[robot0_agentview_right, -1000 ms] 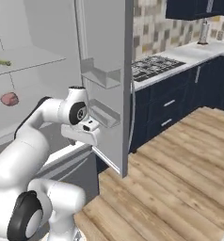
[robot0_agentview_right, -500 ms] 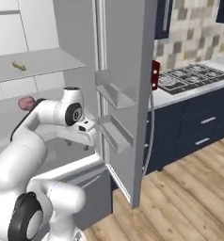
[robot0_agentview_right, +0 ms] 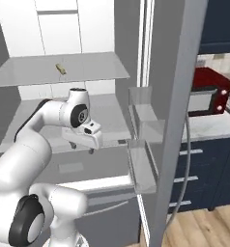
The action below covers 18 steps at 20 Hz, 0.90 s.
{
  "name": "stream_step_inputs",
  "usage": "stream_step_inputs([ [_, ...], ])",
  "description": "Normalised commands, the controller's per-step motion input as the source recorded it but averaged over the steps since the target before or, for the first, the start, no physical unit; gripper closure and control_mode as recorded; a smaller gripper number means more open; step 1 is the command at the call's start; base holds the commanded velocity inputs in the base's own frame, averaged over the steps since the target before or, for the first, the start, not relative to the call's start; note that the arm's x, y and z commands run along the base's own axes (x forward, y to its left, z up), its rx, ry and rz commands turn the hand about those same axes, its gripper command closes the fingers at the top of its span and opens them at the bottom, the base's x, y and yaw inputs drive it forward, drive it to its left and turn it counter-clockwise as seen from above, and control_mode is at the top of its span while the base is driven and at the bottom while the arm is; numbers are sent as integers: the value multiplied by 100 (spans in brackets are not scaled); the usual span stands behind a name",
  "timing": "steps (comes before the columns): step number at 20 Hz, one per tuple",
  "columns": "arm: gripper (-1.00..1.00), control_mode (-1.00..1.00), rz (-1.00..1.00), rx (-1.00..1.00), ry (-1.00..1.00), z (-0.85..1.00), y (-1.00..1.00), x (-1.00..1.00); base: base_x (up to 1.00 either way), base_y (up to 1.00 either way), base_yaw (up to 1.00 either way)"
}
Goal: Pick the egg and butter from the fridge and place them by the bowl for mixing.
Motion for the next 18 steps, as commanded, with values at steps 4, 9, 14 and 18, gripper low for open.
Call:
stream_step_inputs([
  [4,-100,100,0,0,0,0,0,0,33,-4,80],
  [9,-100,100,0,0,0,0,0,0,34,-28,42],
  [14,-100,100,0,0,0,0,0,0,31,-26,22],
  [18,-100,100,0,0,0,0,0,0,0,-35,8],
])
